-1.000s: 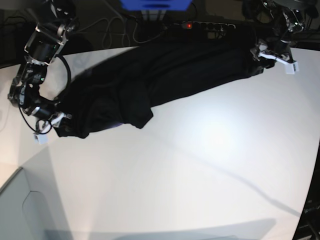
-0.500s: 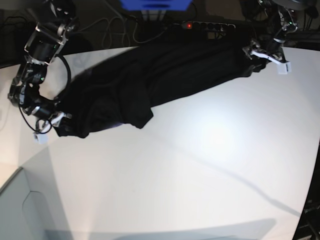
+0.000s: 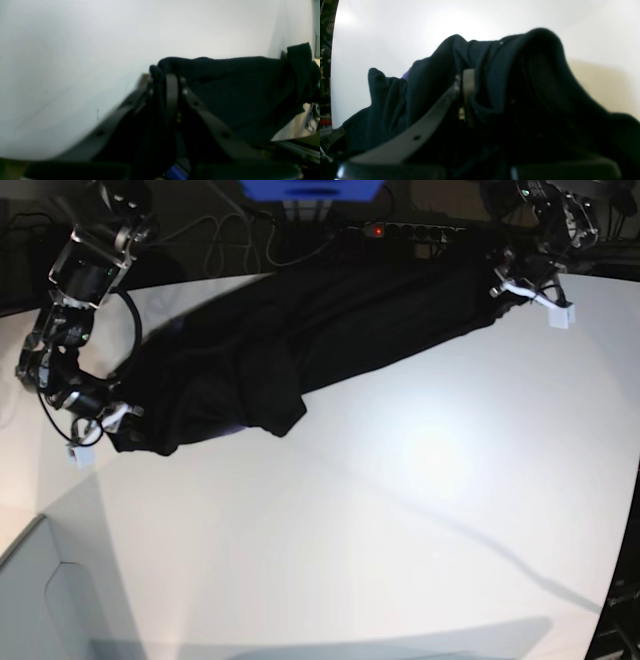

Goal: Fold the T-shirt properly
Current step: 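Move the left gripper to the shirt's other end and grasp it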

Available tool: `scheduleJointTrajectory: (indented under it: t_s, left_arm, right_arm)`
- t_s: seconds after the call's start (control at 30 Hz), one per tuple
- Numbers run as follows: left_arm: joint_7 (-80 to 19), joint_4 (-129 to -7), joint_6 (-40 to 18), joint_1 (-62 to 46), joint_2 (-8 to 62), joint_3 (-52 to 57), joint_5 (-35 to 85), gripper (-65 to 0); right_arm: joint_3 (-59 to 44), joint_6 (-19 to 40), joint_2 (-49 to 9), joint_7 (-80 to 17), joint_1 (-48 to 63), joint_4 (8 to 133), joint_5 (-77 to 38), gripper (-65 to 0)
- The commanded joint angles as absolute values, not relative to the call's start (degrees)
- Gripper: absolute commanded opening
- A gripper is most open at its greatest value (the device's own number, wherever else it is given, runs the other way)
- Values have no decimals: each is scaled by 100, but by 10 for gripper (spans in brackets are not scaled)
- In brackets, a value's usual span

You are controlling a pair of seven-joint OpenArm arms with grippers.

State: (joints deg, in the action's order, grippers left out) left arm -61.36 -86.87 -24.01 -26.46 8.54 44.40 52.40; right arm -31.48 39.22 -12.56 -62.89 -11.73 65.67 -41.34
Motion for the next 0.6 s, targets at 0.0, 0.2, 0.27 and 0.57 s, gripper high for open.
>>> scheduleJointTrajectory:
  t_s: [0.0,0.2,0.27,0.57]
  left_arm:
    - [-6325,-8716,-2264,-2563,892,4541,4989,-650]
    - [-6747,-8716,-2264,-2035,892,5059,4910,-647]
    - [-6853,-8716,-2255,-1877,892,5182,4901,-647]
    - [-6914,-8673,-1684,-1209,945,5200,4901,-647]
  right_arm:
    - [-3160,4000,-1349,-6220,-1288,6677,-4286,-609]
    - [-3160,4000,-1349,-6237,-1288,6677,-4286,-609]
    - [-3160,4000,-1349,-6237,-1288,6677,-4286,-609]
    - [-3160,4000,-1349,-6237,-1314,6677,-4286,-609]
